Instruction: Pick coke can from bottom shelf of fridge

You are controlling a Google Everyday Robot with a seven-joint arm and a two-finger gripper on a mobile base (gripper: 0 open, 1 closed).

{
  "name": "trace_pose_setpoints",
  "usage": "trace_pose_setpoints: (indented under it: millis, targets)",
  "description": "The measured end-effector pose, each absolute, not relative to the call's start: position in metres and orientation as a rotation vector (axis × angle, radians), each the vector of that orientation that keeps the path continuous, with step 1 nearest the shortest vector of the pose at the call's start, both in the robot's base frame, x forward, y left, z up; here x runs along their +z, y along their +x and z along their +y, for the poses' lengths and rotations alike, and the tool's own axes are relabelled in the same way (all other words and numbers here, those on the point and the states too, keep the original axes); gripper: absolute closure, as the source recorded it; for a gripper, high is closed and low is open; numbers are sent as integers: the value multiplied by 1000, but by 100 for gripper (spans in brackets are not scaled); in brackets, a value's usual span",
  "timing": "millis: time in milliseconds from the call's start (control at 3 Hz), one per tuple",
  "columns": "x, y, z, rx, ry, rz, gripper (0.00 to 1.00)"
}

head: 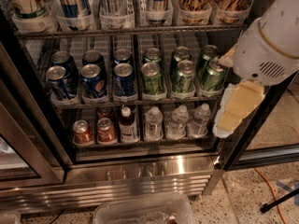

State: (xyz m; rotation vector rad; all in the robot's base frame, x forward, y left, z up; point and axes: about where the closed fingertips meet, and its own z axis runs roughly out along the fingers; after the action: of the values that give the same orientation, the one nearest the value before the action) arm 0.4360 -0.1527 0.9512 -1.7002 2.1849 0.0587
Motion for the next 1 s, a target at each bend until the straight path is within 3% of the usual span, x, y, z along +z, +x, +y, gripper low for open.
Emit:
trace_pose_setpoints:
  millis: [1000]
  targets:
    - [914,418,-82,417,-1357,2116,0]
